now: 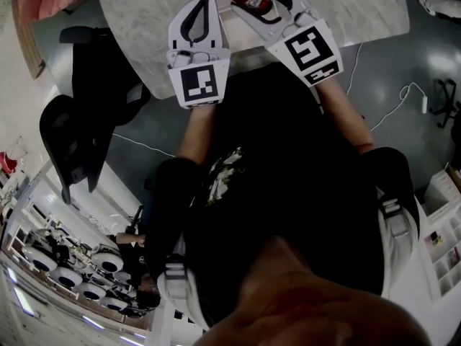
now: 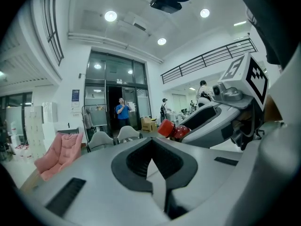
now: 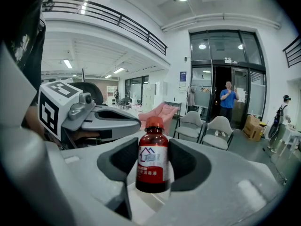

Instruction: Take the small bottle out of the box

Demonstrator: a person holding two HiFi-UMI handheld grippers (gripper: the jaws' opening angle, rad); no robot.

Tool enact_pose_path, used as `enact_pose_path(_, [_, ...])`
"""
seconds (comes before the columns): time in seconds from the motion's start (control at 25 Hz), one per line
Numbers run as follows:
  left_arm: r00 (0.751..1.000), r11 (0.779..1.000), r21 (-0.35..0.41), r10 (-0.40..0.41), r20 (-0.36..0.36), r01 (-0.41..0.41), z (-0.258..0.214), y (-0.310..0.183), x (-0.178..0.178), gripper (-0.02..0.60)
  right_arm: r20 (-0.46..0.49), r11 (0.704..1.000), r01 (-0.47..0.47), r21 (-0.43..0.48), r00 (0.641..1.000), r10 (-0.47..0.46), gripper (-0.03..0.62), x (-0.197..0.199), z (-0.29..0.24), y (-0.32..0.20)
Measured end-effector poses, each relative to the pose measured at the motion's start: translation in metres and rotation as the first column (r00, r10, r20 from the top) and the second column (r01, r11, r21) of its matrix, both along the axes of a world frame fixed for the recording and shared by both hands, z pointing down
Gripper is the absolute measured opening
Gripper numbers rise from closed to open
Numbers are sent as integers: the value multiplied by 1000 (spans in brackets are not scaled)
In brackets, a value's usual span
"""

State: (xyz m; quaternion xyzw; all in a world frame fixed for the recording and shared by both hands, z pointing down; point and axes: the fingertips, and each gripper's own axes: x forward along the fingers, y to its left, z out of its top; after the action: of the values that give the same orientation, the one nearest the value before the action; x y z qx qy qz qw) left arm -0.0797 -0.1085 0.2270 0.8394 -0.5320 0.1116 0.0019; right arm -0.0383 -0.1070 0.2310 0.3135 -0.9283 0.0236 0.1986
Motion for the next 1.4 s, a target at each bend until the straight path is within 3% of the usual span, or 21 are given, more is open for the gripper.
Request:
enact_pose_path(1.0, [998, 995, 101, 32, -57, -26, -62, -27, 21, 8, 103, 990, -49, 132, 994, 35, 201, 14, -82, -28])
enact_pose_path(1.16, [998, 989, 137, 57, -6, -55, -60, -26, 20, 8, 111, 989, -47, 139, 993, 31, 201, 12, -85, -28])
enact_pose_path(1.4, [999, 988, 146, 42, -15, -40, -64, -23, 16, 8, 129, 987, -43, 155, 991, 23, 201, 11, -91, -27])
